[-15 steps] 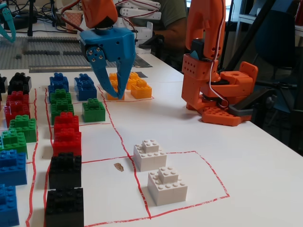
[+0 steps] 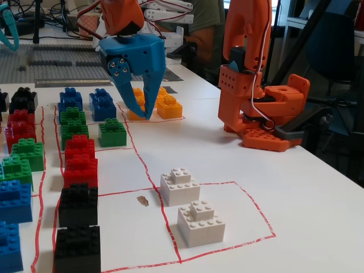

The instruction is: Grab the block and put it in the grey marker

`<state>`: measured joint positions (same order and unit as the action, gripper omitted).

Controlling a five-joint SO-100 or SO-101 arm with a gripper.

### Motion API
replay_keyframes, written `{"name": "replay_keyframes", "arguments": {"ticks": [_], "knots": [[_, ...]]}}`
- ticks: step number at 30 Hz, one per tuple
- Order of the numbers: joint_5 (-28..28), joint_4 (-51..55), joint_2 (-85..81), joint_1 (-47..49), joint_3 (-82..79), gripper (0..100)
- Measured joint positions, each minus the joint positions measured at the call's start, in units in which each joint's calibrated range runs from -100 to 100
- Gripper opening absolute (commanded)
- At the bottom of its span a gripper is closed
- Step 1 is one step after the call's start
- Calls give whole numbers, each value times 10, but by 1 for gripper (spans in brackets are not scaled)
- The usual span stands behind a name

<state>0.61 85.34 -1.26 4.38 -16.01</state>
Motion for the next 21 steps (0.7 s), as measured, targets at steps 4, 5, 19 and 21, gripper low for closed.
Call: {"name": "replay_keyframes", "arguments": {"ticks": [4,5,19,21], "knots": [[0,0,-4,0,0,0],[0,1,-4,0,2,0],[63,128,66,139,227,0],[70,128,67,157,227,0]]}}
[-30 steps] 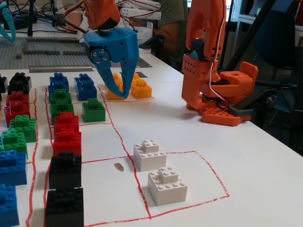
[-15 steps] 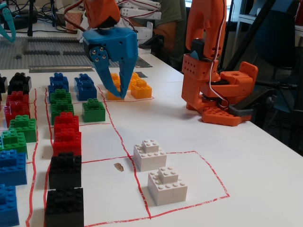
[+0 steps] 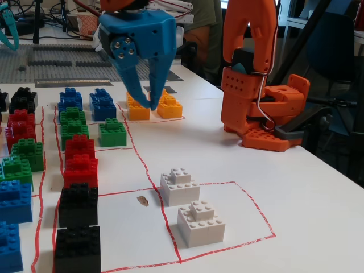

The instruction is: Grab the block and put it in the grey marker

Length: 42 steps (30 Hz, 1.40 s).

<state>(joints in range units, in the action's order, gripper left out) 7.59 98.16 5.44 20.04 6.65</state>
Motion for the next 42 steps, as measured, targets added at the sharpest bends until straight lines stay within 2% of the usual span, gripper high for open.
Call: {"name": "replay_keyframes", "arguments": {"ticks": [6,9,16,24,31,39,42], "knots": [[17,-1,44,42,67,0],[22,-15,60,96,67,0],[69,-66,109,178,105,0],[102,-118,171,184,167,0],[102,-127,219,190,289,0],[102,-159,265,189,314,1],[102,-179,280,177,314,7]]}}
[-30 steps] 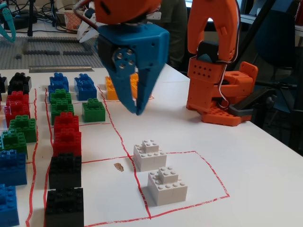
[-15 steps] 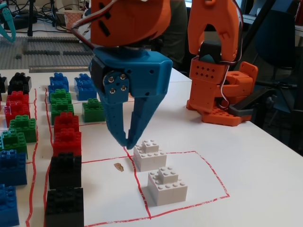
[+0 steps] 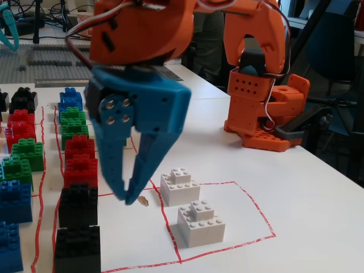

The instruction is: Grab the block and put it in the grey marker

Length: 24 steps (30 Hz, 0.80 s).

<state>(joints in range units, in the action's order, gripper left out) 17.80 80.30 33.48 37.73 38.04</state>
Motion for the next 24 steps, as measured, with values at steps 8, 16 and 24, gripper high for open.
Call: {"name": "replay_keyframes", "arguments": {"ticks": [8,16,24], "knots": [[0,-27,18,-15,32,24],[0,-30,18,-14,32,29],[0,-31,60,-7,32,30]]}}
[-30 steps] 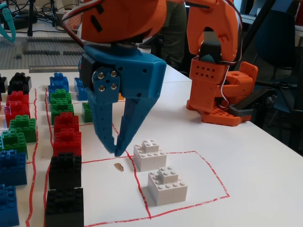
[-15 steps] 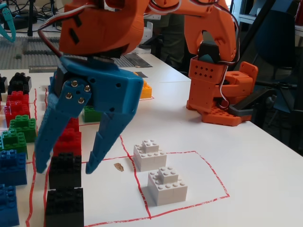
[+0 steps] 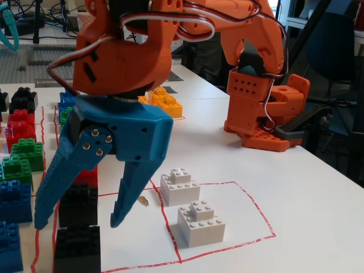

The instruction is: Grab the block and put it in the grey marker

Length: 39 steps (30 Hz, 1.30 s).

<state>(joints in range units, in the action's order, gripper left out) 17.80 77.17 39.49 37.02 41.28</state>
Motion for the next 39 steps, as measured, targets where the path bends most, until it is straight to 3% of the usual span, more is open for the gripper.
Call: {"name": "replay_keyframes", "arguments": {"ticks": [23,31,36,39], "knots": [[-7,-48,53,11,1,26],[-7,-58,53,11,1,14],[-7,-62,53,11,1,0],[-7,-62,53,11,1,0]]}}
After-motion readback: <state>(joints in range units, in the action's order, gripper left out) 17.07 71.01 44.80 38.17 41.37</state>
